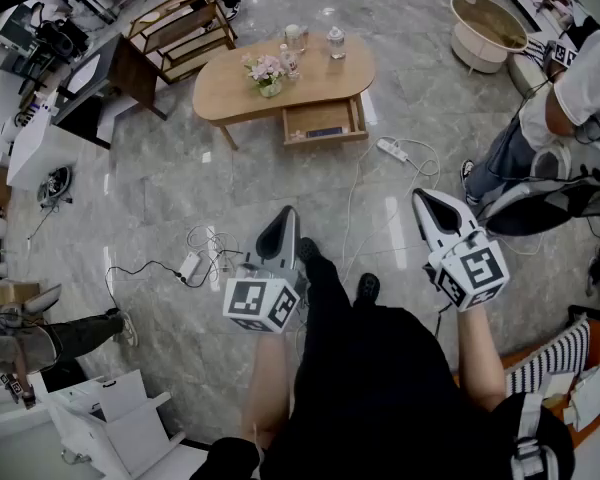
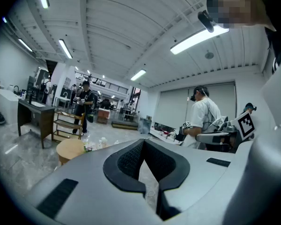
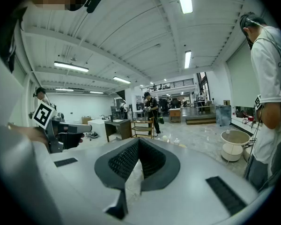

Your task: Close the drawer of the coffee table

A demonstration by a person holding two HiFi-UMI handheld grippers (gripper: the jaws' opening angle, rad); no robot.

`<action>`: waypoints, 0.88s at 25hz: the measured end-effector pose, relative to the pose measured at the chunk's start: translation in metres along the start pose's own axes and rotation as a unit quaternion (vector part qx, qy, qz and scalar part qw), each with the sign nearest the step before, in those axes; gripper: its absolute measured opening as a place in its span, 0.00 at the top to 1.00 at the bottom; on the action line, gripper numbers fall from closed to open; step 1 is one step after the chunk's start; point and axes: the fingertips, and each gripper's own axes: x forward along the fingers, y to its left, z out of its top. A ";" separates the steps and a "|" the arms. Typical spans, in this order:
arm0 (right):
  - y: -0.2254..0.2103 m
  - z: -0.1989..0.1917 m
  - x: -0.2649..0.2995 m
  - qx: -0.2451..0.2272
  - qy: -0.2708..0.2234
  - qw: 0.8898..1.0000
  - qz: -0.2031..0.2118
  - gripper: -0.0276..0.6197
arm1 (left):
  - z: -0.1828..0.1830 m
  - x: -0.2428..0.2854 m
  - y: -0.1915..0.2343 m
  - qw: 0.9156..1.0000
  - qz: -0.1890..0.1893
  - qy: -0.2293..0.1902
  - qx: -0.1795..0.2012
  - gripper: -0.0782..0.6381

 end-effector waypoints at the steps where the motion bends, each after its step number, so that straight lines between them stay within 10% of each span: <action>1: 0.000 0.000 0.000 -0.002 0.001 1.000 0.001 0.94 | 0.000 0.000 -0.001 1.000 -0.001 0.001 0.002 0.87; 22: -0.022 -0.006 -0.010 0.031 -0.023 0.999 -0.017 0.94 | -0.003 0.005 -0.011 1.000 0.008 0.019 0.018 0.87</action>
